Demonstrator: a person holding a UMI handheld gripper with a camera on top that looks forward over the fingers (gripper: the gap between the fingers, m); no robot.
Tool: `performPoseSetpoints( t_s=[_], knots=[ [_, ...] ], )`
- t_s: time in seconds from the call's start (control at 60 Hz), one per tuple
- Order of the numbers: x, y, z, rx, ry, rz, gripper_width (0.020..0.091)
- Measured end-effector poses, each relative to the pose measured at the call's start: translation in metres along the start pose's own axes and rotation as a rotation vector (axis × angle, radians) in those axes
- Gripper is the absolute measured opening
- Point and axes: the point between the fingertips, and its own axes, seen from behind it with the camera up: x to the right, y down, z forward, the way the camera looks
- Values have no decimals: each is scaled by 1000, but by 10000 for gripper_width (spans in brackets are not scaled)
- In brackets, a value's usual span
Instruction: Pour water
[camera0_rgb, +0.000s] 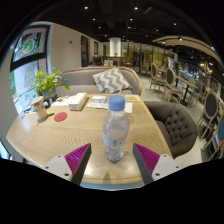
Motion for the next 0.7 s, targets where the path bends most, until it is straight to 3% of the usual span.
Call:
performPoseSetpoints(
  t_s=[0.2, 0.25, 0.35, 0.7],
  knots=[
    [9, -18, 51, 54, -14, 3, 815],
    [7, -19, 58, 64, -19, 6, 748],
    [8, -22, 65, 89, -19, 17, 545],
    [1, -26, 67, 126, -16, -18, 338]
  ],
)
